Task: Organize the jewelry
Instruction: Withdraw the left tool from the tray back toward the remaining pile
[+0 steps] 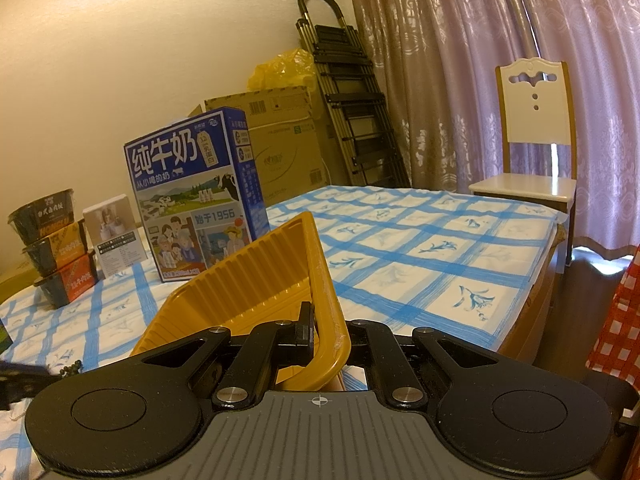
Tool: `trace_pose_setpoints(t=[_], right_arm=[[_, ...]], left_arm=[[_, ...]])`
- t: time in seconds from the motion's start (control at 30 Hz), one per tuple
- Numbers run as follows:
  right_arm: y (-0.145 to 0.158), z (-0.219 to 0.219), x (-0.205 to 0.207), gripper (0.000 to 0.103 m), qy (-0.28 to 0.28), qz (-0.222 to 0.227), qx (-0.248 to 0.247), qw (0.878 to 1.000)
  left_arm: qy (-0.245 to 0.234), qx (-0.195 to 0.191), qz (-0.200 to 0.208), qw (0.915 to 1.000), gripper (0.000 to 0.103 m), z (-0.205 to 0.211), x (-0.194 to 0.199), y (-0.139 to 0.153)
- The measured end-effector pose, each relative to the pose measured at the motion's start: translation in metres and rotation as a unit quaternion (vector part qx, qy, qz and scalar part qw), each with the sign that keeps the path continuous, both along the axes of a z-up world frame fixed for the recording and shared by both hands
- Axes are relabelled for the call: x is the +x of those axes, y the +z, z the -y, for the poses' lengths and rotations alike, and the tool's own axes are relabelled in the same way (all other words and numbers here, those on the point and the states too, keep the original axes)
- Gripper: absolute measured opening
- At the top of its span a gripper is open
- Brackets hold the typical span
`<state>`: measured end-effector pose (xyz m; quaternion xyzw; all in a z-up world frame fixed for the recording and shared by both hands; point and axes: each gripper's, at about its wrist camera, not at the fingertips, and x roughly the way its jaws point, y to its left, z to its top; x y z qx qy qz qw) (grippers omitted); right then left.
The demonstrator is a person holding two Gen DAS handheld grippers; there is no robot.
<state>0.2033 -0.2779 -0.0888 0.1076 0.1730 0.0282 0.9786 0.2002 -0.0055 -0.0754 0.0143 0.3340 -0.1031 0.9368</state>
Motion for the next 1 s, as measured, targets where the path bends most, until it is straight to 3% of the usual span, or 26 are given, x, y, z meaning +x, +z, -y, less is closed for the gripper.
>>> trace_pose_setpoints(t=[0.4,1.0], right_arm=[[-0.001,0.0,0.0,0.006,-0.001,-0.001,-0.001,1.0],[-0.001,0.001,0.0,0.006,0.0,0.0,-0.001,1.0]], left_arm=[[0.084,0.011,-0.039,0.9956,0.025,-0.053,-0.026,-0.008],[0.087,0.022,-0.047,0.9949,0.025,-0.051,-0.019,-0.02]])
